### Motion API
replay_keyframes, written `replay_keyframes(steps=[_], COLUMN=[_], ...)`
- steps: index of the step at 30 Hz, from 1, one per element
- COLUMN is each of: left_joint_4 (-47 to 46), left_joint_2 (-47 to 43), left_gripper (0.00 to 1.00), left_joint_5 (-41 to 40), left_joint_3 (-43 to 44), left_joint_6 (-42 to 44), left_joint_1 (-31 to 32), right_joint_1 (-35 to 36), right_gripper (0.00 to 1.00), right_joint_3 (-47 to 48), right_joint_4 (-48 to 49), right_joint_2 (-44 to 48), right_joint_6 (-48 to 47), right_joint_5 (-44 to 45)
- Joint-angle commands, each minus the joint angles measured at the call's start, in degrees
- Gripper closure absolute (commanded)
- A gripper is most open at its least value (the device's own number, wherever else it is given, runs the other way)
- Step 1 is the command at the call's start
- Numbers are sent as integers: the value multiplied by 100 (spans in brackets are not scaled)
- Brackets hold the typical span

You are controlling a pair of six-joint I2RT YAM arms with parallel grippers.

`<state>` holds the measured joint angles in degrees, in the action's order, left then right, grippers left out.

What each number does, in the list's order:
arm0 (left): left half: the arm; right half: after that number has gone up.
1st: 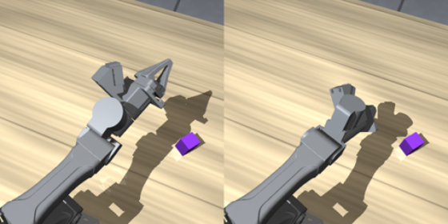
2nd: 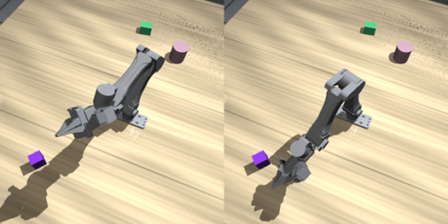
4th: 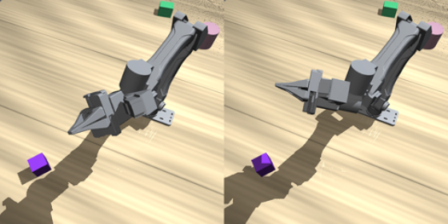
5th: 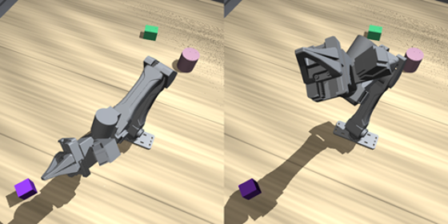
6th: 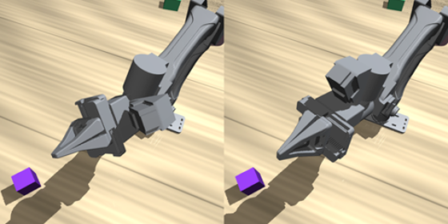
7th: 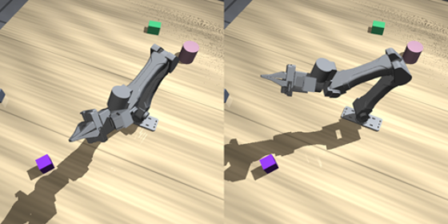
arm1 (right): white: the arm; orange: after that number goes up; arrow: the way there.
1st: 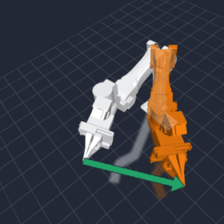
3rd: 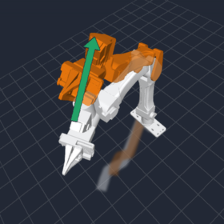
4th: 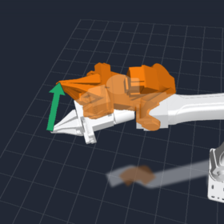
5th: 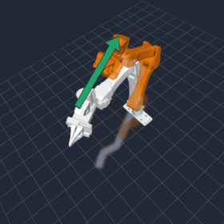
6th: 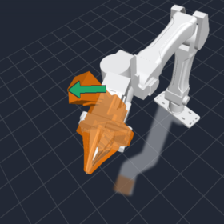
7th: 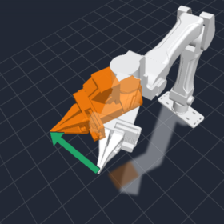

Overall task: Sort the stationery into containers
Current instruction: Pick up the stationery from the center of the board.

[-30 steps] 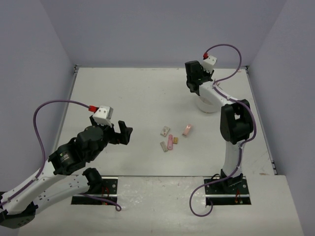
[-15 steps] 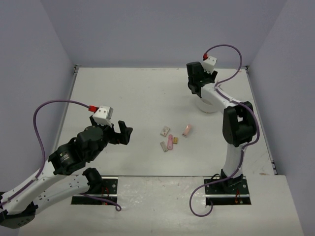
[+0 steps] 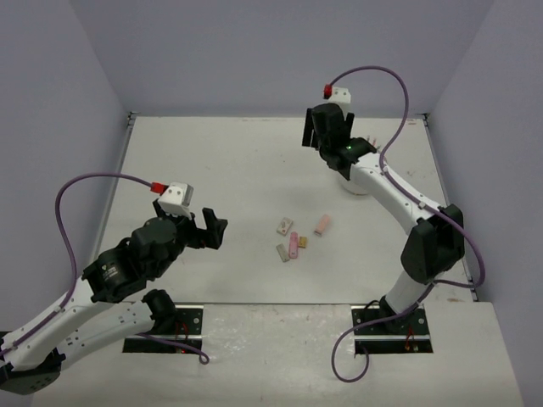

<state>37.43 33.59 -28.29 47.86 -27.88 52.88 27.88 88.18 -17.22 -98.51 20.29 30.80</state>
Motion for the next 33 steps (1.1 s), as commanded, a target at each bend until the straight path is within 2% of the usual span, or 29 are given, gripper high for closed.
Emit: replay_keyframes(steps=[1,3,5,10,14,21,33], left_joint_4=[-122,-130,-122,-121,-129,-139,-157], left_joint_2=[-117,-115,-78,-80,-140,-63,-63], left_gripper=[0,0,0,0,0,0,0], left_joint_5=[-186,-177,-168,-168,-160,-121,-97], left_joint_3=[-31,-30,-22,-22,-39,-36,-39], left_joint_6=[19,19,19,19,19,28,38], left_joint_1=[-32,-24,-32,-32,-25,-32,-24], right_joint_1=[664,947,1397,2078,2125,2125,2134], right_gripper=[25,24,24,43,49,53,58], right_joint_3=[-316,-577,-1483,-2141,-2321,-2463,-2452], right_joint_4=[-1793,-1895,-1766,-1487,-1280,-996,-1086], right_joint_2=[428,647,980,961,465,-36,-438], right_joint_6=[903,1144,1917,2655,2837,2937,2957], right_joint_5=[-391,-234,-241,-311,-646,-1041,-1003])
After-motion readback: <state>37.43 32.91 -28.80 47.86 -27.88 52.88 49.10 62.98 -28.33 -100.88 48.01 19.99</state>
